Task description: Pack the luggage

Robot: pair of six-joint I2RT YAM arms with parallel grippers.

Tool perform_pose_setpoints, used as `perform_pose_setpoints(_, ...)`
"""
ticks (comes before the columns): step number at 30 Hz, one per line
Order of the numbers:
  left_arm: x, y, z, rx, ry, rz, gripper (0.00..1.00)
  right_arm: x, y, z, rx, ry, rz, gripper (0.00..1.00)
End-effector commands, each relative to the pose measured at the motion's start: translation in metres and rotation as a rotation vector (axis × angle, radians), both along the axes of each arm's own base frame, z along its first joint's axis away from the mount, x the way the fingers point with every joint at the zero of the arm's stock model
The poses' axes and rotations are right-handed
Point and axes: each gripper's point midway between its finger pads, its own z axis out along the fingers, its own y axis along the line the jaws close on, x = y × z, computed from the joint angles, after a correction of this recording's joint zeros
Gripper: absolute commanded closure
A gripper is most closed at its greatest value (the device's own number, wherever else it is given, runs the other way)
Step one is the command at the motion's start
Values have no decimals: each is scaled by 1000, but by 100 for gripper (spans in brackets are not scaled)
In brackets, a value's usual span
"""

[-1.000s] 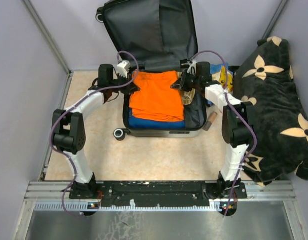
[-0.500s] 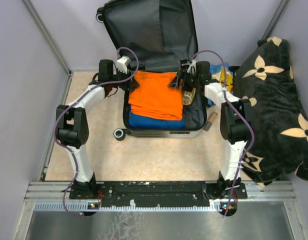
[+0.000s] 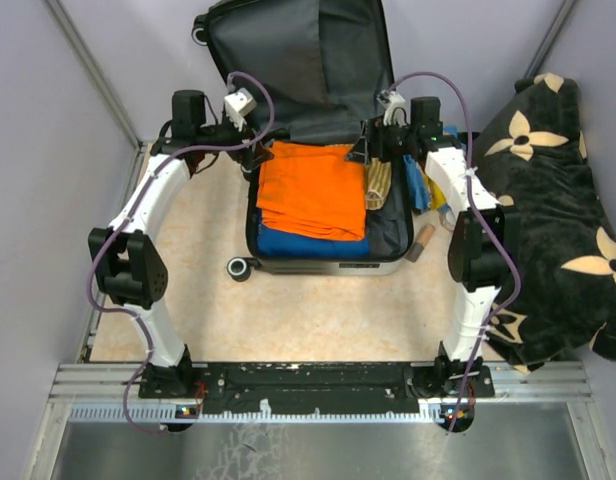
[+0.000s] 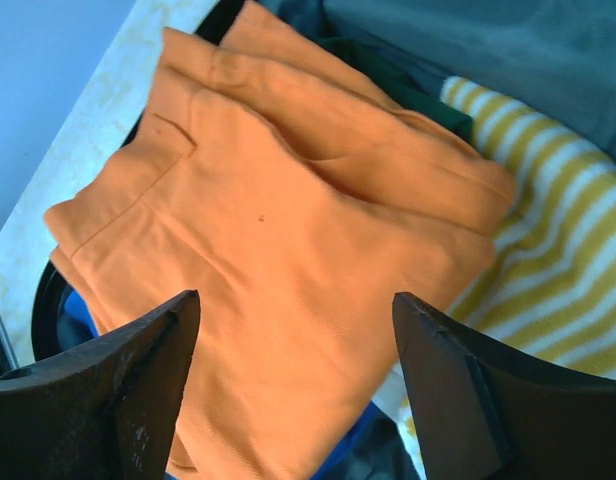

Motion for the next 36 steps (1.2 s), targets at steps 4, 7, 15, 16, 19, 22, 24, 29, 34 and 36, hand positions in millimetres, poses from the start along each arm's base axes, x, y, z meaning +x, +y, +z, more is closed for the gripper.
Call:
perform_pose_setpoints(4,20,-28,-36,72,13,-144,14,12,35,25,-2,-157,76,35)
perform_pose_setpoints(7,40,-32,-61,81,53,-99,15,37,34,-4,-28,-134,16,43)
perform_pose_setpoints(15,63,-17,-151,239,137,-43,14,68,28,-92,-115,-46,-34,51)
perform_pose_setpoints(16,62,-14,-160,259,155,-45,14,67,27,-98,-129,-42,-27,51)
perform_pose_setpoints(19,57,-10,-134,245,128,-57,9,63,23,-72,-114,-69,3,42)
perform_pose_setpoints(22,44,-19,-88,203,55,-117,5,50,24,-25,-79,-136,63,30)
perform_pose_setpoints(24,29,-24,-61,175,26,-163,3,34,25,3,-66,-183,126,24)
perform_pose_setpoints(29,-27,-32,-38,153,9,-314,7,-20,25,35,-87,-275,294,20)
perform_pose_setpoints(34,-66,-32,-57,252,3,-405,14,-65,27,16,-139,-243,410,23)
perform_pose_setpoints(36,-71,-29,-71,283,28,-398,20,-81,33,-2,-153,-202,440,26)
